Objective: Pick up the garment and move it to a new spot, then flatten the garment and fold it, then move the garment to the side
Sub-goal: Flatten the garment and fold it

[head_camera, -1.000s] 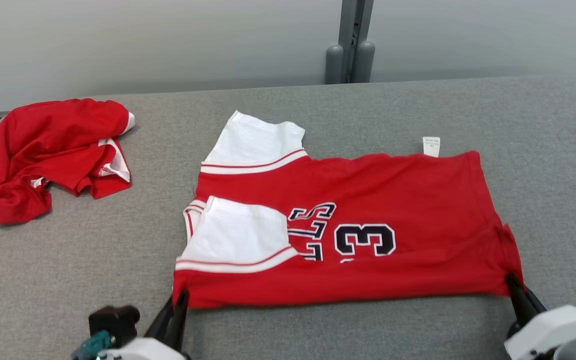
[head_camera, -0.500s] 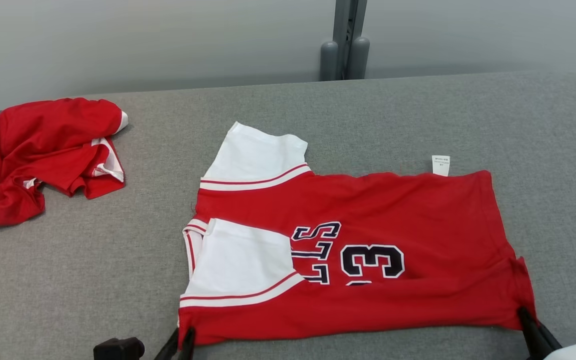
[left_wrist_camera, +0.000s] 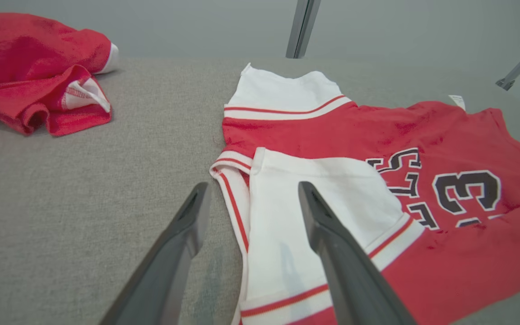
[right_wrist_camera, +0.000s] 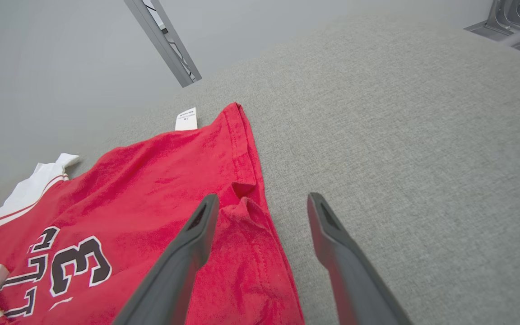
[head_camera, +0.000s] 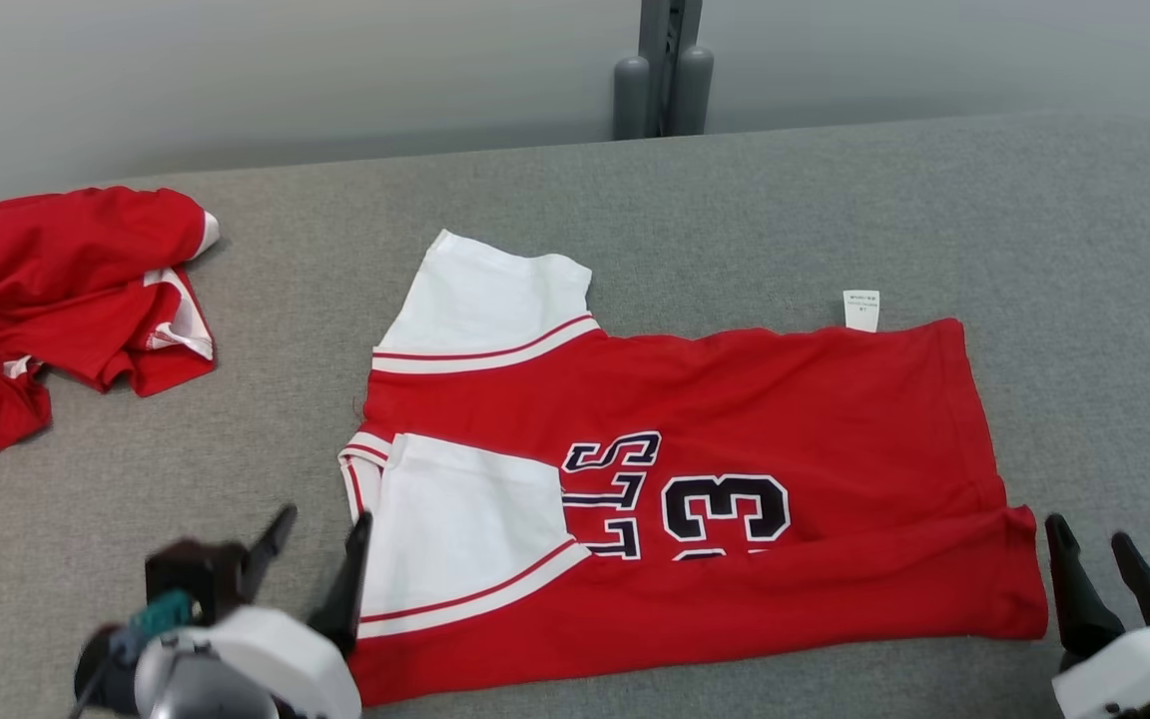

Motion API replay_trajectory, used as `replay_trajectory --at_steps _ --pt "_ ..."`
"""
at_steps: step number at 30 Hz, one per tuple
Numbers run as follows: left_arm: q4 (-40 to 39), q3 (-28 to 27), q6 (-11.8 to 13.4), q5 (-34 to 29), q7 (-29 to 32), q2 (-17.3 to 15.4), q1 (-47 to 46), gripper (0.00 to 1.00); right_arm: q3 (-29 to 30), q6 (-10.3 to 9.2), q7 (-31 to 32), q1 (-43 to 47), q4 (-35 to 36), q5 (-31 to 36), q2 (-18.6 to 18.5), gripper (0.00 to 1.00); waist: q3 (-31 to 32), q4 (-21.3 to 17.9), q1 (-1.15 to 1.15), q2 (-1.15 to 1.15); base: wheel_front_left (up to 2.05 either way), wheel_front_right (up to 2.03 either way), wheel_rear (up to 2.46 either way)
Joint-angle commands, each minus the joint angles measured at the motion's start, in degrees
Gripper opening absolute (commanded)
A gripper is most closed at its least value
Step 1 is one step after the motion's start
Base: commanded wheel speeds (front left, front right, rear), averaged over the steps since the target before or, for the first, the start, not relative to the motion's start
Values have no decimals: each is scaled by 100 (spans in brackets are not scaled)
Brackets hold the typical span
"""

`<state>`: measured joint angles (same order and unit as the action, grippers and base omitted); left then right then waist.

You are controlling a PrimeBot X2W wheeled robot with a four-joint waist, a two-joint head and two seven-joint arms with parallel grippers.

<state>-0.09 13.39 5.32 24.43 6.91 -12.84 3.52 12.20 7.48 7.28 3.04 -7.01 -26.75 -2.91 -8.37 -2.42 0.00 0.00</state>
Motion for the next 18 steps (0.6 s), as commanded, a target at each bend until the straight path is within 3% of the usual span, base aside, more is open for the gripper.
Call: replay_trajectory --at_steps 1,10,18 --pt "83 3 -83 -84 17 -96 -358 100 -62 3 -40 -141 70 88 -24 100 -79 -56 0 0 0 0 0" --pt "1312 304 -578 -487 536 -426 -2667 100 -782 3 -10 -1060 174 99 -221 100 -731 -489 0 0 0 0 0" --pt "2457 367 -644 -633 727 -391 -4023 100 -1244 3 -91 -1742 135 -8 -363 100 -1320 -855 0 0 0 0 0"
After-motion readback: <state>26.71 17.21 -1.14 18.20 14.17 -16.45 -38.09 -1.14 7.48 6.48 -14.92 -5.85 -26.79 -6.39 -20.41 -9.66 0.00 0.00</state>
